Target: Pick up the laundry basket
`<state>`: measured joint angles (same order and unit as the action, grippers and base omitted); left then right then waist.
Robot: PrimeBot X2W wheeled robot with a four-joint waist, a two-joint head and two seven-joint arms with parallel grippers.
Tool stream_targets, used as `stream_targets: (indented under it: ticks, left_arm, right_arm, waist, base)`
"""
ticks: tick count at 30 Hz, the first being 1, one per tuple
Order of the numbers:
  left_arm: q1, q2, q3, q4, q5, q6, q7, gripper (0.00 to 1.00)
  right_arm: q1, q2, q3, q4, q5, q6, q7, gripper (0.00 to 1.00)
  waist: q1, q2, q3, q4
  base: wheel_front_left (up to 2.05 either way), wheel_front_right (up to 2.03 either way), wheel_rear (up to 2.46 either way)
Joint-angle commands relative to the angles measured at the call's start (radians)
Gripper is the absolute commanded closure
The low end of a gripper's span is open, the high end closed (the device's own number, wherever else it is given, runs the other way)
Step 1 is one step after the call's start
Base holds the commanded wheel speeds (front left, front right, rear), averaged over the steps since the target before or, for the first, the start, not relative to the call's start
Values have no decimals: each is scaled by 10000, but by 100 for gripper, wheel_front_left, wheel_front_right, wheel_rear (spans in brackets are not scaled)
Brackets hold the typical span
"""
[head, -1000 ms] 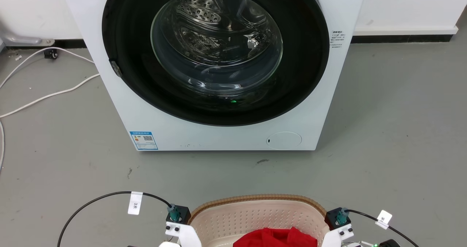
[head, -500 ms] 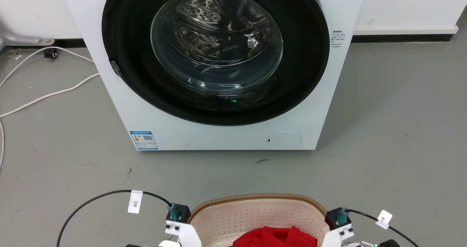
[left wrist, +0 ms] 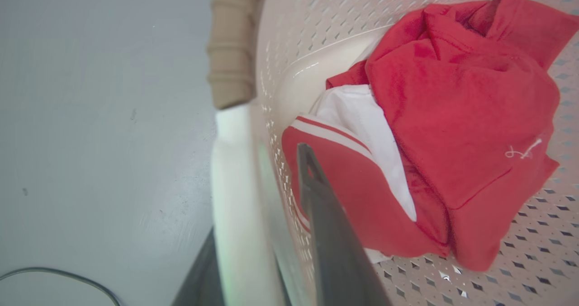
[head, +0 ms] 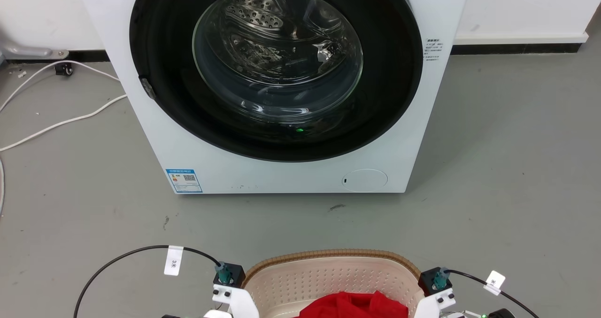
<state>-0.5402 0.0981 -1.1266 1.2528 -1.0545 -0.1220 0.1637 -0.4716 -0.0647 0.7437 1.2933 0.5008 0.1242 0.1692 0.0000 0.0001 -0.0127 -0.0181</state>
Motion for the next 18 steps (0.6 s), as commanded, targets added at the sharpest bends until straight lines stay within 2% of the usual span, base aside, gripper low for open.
stream_targets:
  ticks: [1, 18]
  left_arm:
    - [-233, -198, -58, -142, -43, -143, -86, 100]
    - [-309, -148, -340, -79, -318, -142, -165, 100]
  right_arm:
    - [30, 185, 89, -81, -44, 119, -2, 100]
    - [56, 202, 84, -79, 18, 120, 5, 100]
  waist:
    - [0, -1, 4, 3]
    - [0, -1, 1, -9]
  base:
    - [0, 0, 0]
    - [0, 0, 0]
